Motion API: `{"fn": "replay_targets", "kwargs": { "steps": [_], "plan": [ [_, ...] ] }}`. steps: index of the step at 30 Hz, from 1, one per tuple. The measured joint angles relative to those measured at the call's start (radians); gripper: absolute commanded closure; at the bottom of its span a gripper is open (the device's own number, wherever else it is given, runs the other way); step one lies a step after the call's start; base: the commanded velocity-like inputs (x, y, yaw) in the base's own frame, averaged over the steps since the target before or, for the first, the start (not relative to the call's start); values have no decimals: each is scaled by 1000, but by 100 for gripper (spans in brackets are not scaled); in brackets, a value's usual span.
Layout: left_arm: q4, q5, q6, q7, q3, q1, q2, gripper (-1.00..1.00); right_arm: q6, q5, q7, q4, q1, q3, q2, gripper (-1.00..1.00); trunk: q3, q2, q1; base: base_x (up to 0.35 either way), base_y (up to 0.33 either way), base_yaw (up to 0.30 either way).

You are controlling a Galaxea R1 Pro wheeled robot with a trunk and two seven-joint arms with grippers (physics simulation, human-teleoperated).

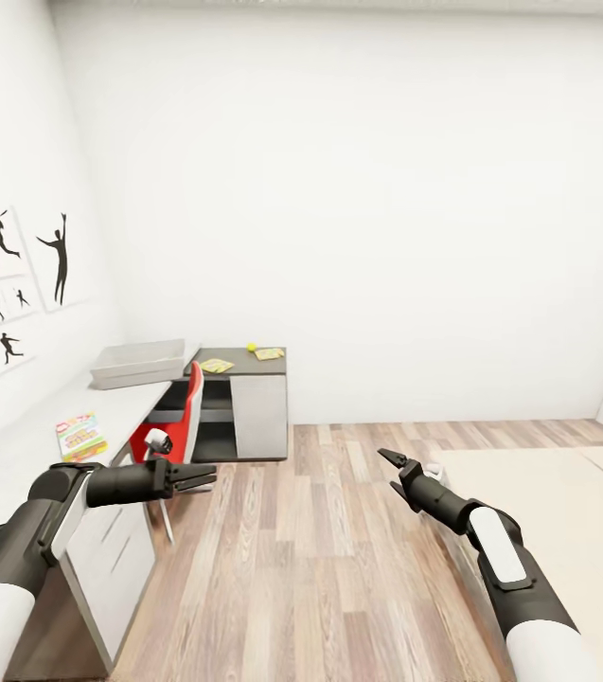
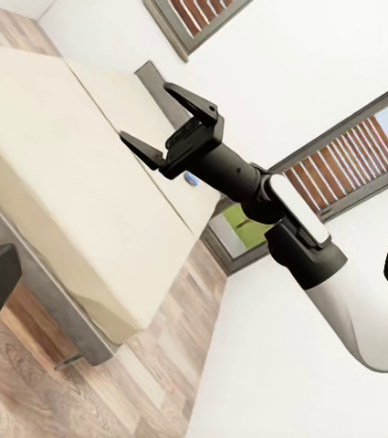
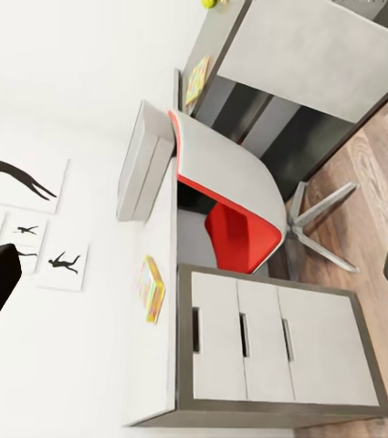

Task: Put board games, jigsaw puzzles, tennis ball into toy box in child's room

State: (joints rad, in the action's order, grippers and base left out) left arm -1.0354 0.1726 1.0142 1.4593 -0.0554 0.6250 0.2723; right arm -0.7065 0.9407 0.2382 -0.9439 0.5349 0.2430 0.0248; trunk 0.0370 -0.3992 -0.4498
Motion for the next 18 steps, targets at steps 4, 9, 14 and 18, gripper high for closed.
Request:
{"fn": "replay_targets", "kwargs": {
  "steps": [4,9,14,18],
  "plan": [
    [0,0,0,0,0,0,-1,-100,0,0,0,0,0,0,0,-100,0,0,0,-42,-247,0],
    [0,0,0,0,0,0,-1,-100,0,0,0,0,0,0,0,-100,0,0,0,-16,-282,0],
    [0,0,0,0,0,0,-1,-100,0,0,0,0,0,0,0,-100,0,0,0,-4,-297,0],
    [0,0,0,0,0,0,-1,-100,0,0,0,0,0,0,0,-100,0,0,0,-1,-301,0]
  ]
}}
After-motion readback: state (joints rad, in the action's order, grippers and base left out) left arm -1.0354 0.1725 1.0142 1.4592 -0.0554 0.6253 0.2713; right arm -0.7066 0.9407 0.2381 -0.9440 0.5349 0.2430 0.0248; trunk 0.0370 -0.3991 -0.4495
